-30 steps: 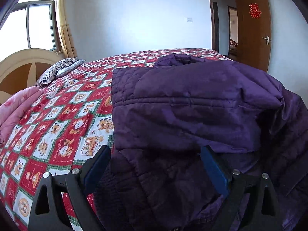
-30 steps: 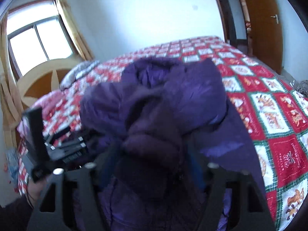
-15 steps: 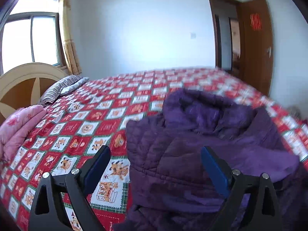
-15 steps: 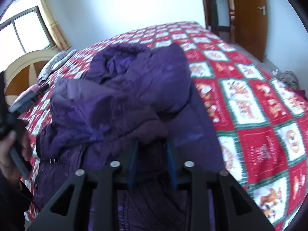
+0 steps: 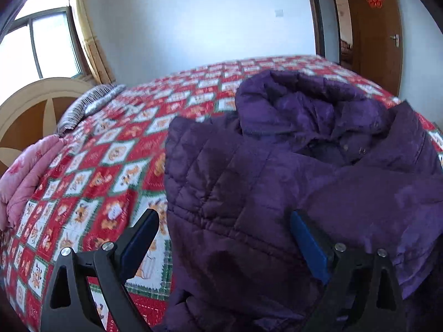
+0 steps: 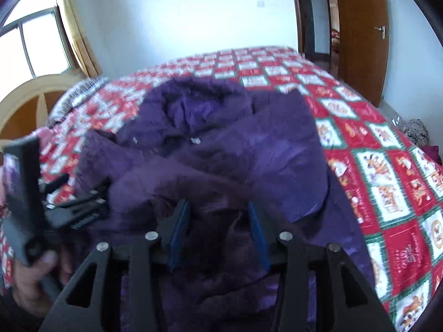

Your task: Fold large clothes

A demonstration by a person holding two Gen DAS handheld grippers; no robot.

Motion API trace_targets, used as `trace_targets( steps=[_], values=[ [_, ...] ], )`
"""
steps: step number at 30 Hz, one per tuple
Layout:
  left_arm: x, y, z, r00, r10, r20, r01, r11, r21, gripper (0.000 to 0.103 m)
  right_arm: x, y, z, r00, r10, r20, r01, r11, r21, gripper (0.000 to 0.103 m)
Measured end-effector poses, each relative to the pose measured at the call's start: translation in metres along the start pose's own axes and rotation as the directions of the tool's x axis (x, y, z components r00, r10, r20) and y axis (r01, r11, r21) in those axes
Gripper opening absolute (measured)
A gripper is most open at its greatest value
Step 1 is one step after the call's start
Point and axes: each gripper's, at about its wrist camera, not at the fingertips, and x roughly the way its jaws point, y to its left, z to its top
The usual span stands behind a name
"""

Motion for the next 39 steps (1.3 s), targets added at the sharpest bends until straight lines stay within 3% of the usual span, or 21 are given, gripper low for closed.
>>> trace_targets(
  steps=[2,6,14,39],
  values=[
    [0.016,-0.004,-0.005,0.998,-0.024,-0.066,0.026,0.999,0.027,0.098,0.017,-0.006,-0.007,0.999,-0.019,-0.039,0.019,1.000,0.005,0.047],
    [0.030,0.003,-0.005,0.990,-0.062,-0.126,0.060,0.998,-0.017,0.102,0.031,-0.025,-0.020,0.997,0.004,-0.075,-0.002,1.000,0.020,0.047],
    [0.047,0.010,-0.008,0.973,-0.116,-0.198,0.104,0.992,-0.071,0.102,0.035,-0.011,-0.026,0.995,-0.063,-0.080,0.058,0.996,-0.065,0.051],
    [0.064,0.026,-0.010,0.948,-0.202,-0.245,0.167,0.973,-0.157,0.102,0.044,0.001,-0.029,0.989,-0.135,-0.052,0.128,0.984,-0.121,0.053]
  ],
)
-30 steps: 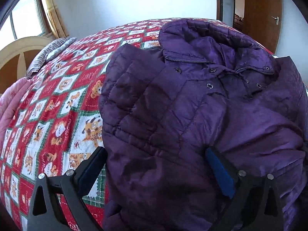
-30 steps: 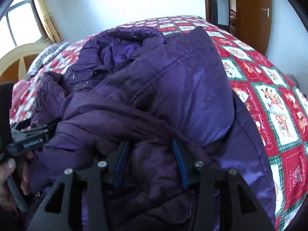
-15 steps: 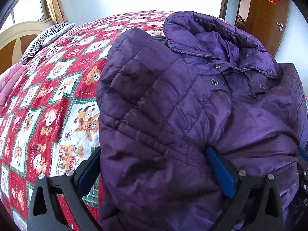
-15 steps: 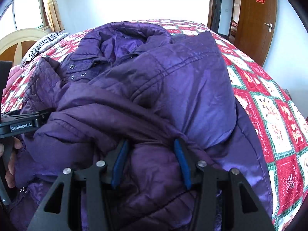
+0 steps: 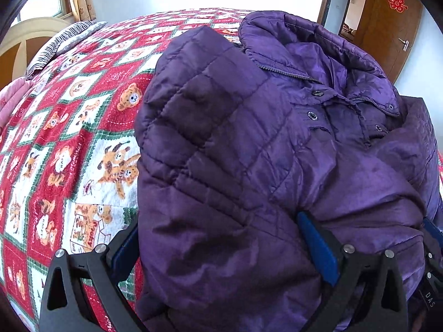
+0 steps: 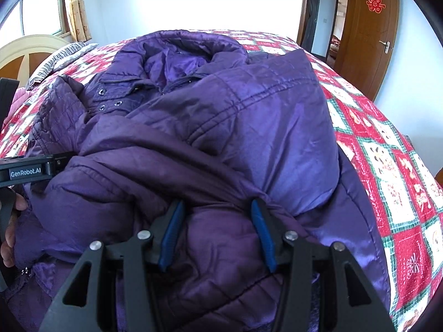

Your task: Fold large clothes

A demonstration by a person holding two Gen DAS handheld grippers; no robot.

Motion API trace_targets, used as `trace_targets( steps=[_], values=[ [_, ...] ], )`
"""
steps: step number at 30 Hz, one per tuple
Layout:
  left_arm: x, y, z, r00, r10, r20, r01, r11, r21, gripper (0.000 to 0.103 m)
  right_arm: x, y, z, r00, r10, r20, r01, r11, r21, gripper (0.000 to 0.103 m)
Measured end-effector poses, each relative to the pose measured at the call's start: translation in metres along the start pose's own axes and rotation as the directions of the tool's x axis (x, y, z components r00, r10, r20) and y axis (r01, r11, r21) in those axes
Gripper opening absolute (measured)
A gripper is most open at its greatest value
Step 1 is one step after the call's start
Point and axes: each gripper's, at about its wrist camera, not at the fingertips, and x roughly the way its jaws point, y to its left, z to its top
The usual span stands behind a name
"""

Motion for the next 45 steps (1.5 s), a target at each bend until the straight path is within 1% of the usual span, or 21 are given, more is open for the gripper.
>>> trace_targets(
  steps=[6,10,15,18,19,21,24,27,28,29,30,31,32,33,36,38,40,43,45],
  values=[
    [0.001,0.000,0.001,1.000,0.008,0.007,-0.008,1.000,0.006,0.102,0.001,-0.001,-0.001,1.000,0.006,0.007,-0.006,1.000,0.006,0.053],
    [-0.004,-0.006,-0.002,0.999,0.040,0.032,-0.041,0.999,0.027,0.102,0.001,-0.002,-0.001,1.000,0.016,0.007,-0.016,1.000,0.012,0.053],
    [-0.008,-0.009,-0.002,0.998,0.050,0.043,-0.052,0.998,0.038,0.102,-0.001,-0.002,-0.002,1.000,0.019,0.013,-0.019,1.000,0.016,0.053],
    [-0.019,-0.006,0.000,0.998,0.043,0.049,-0.045,0.998,0.033,0.102,-0.004,-0.006,0.000,0.999,0.047,0.006,-0.047,0.998,0.029,0.054],
    [-0.027,-0.005,0.001,0.997,0.051,0.066,-0.052,0.998,0.027,0.102,-0.006,-0.010,0.001,0.997,0.071,0.009,-0.072,0.997,0.040,0.055],
    [-0.051,-0.002,0.005,0.990,0.056,0.129,-0.058,0.998,0.013,0.102,-0.011,-0.016,0.003,0.993,0.117,0.001,-0.117,0.992,0.039,0.056],
    [-0.084,0.003,0.021,0.976,0.056,0.212,-0.055,0.998,-0.008,0.102,-0.022,-0.019,0.010,0.990,0.140,-0.018,-0.140,0.990,-0.012,0.061],
    [-0.103,0.000,0.049,0.967,0.058,0.248,-0.064,0.998,0.014,0.102,-0.036,-0.022,0.024,0.987,0.157,-0.033,-0.158,0.986,-0.045,0.065],
    [-0.107,-0.003,0.058,0.965,0.060,0.255,-0.068,0.997,0.024,0.102,-0.043,-0.022,0.032,0.987,0.161,-0.021,-0.162,0.985,-0.066,0.068],
    [-0.109,-0.005,0.069,0.963,0.052,0.263,-0.065,0.997,0.039,0.102,-0.049,-0.021,0.037,0.986,0.168,-0.009,-0.168,0.982,-0.083,0.074],
    [-0.108,-0.008,0.080,0.963,0.041,0.268,-0.059,0.997,0.058,0.102,-0.055,-0.021,0.045,0.984,0.177,0.006,-0.175,0.979,-0.103,0.078],
    [-0.108,-0.010,0.088,0.963,0.032,0.266,-0.054,0.996,0.074,0.102,-0.058,-0.022,0.052,0.984,0.179,0.019,-0.176,0.977,-0.117,0.085],
    [-0.103,-0.014,0.097,0.966,0.018,0.257,-0.042,0.995,0.087,0.102,-0.060,-0.024,0.061,0.984,0.174,0.035,-0.168,0.977,-0.130,0.088],
    [-0.095,-0.018,0.108,0.970,0.001,0.244,-0.026,0.995,0.100,0.102,-0.059,-0.025,0.072,0.985,0.166,0.044,-0.158,0.977,-0.141,0.088],
    [-0.067,-0.023,0.138,0.976,0.004,0.219,-0.031,0.992,0.120,0.102,-0.045,-0.026,0.103,0.989,0.143,0.047,-0.133,0.977,-0.164,0.088],
    [-0.046,-0.026,0.156,0.983,-0.012,0.184,-0.011,0.992,0.125,0.102,-0.031,-0.028,0.125,0.989,0.136,0.056,-0.124,0.975,-0.184,0.088],
    [-0.030,-0.027,0.169,0.986,-0.014,0.163,-0.008,0.991,0.133,0.102,-0.013,-0.028,0.145,0.991,0.123,0.042,-0.113,0.974,-0.195,0.088],
    [-0.001,-0.026,0.190,0.990,-0.029,0.134,0.012,0.991,0.130,0.102,0.021,-0.030,0.179,0.991,0.136,0.016,-0.130,0.974,-0.186,0.088],
    [0.014,-0.028,0.202,0.992,-0.027,0.123,0.010,0.991,0.136,0.102,0.040,-0.026,0.196,0.993,0.115,0.009,-0.111,0.974,-0.200,0.088]
  ],
)
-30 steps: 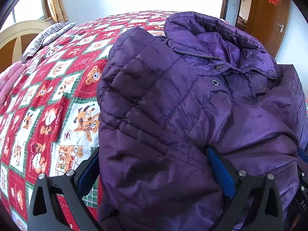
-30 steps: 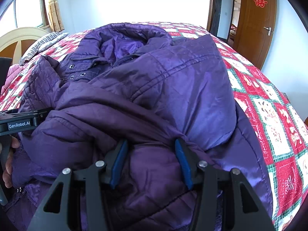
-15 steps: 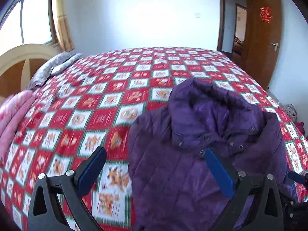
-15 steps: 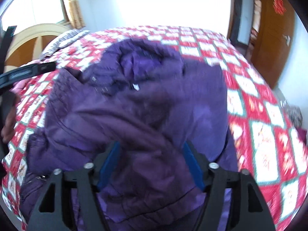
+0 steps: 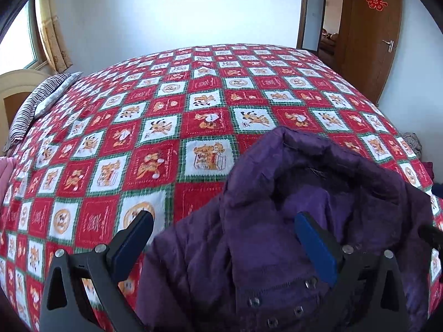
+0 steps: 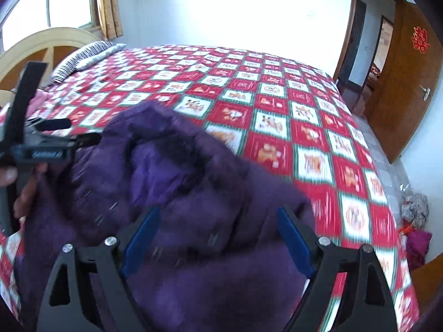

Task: Fold large clothes
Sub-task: 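Grasp the jacket side edge with both grippers and lift it toward the collar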

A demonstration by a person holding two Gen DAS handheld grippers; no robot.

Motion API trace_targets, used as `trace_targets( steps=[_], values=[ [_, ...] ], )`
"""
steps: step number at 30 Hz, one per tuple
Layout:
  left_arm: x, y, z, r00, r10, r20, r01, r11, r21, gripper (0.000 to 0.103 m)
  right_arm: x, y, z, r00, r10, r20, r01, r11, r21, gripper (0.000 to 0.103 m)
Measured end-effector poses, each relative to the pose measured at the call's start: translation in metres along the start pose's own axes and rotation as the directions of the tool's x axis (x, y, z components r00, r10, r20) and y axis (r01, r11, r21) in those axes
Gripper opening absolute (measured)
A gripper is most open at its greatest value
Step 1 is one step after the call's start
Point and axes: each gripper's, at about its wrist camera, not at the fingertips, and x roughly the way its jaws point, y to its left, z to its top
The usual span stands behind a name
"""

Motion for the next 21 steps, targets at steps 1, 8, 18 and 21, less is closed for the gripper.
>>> trace_targets(
  steps=[1,8,18,21],
  values=[
    [0.006,-0.001,0.004,1.000,-0.008,-0.003,0.008,1.000,0.006,0.102,0.013,0.000,0.011,1.000,-0.012,-0.008,0.012,1.000,-0.016,0.088],
    [0.050,-0.008,0.015,0.998,-0.026,-0.049,0.030,0.997,0.070,0.101,0.079,0.003,0.045,0.996,-0.060,-0.073,0.052,0.993,-0.106,0.087],
    [0.011,-0.016,-0.007,0.987,-0.159,0.019,0.152,0.968,0.200,0.014,0.068,-0.011,0.033,0.995,-0.081,-0.062,0.070,0.986,-0.154,0.012],
    [-0.005,-0.020,-0.024,0.984,-0.176,0.042,0.160,0.955,0.249,0.013,0.054,-0.019,0.022,0.996,-0.062,-0.057,0.053,0.986,-0.156,0.011]
  ],
)
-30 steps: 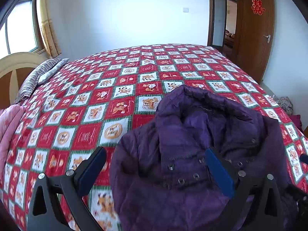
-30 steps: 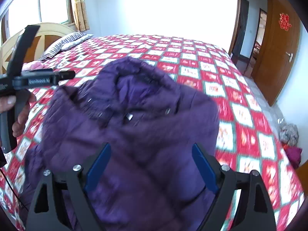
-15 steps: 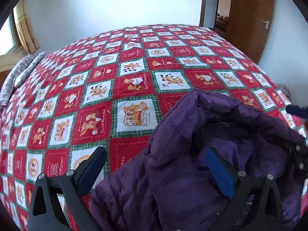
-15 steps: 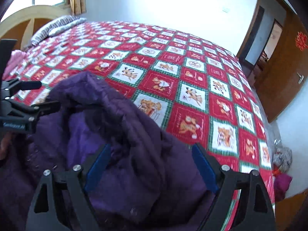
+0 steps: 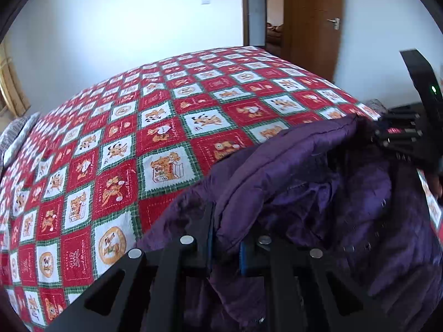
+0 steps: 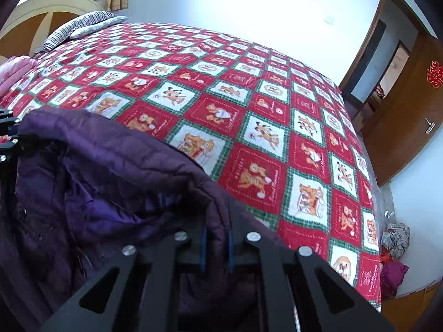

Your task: Fold large clothes

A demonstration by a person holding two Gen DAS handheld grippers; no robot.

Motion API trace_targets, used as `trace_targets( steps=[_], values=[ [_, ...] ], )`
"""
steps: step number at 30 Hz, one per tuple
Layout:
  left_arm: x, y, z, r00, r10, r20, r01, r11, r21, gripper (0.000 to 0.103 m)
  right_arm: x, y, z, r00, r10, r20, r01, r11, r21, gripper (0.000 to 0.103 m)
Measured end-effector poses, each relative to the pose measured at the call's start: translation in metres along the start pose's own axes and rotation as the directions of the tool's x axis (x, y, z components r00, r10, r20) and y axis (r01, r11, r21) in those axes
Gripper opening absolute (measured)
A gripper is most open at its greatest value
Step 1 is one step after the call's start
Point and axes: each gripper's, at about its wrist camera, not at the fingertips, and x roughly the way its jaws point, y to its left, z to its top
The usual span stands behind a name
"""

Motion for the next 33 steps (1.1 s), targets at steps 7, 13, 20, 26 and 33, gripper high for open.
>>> trace_targets(
  steps=[7,13,20,26,33],
  values=[
    [0.013,-0.019,-0.039,0.998,0.027,-0.050,-0.023,0.996,0.089,0.013,0.016,0.013,-0.037,0.997,-0.018,-0.077,0.012,0.997,-0.071,0.011],
    [0.026,-0.009,-0.047,0.998,0.001,-0.063,0.001,0.999,0.035,0.013,0.004,0.015,-0.039,0.995,0.000,-0.104,-0.009,0.996,-0.086,0.028],
    [0.027,-0.011,-0.050,0.999,0.009,-0.053,-0.006,0.999,0.049,0.013,-0.053,-0.014,-0.015,0.988,0.103,0.113,-0.122,0.978,0.168,0.073],
    [-0.003,-0.002,-0.047,0.999,0.036,0.024,-0.035,0.999,-0.034,0.018,0.036,0.009,-0.002,0.991,0.122,-0.063,-0.103,0.962,0.251,0.072],
    [-0.064,-0.001,-0.004,0.970,0.051,0.238,-0.011,0.986,-0.166,0.071,0.061,0.012,-0.025,0.989,0.141,-0.047,-0.123,0.955,0.270,0.072]
  ],
)
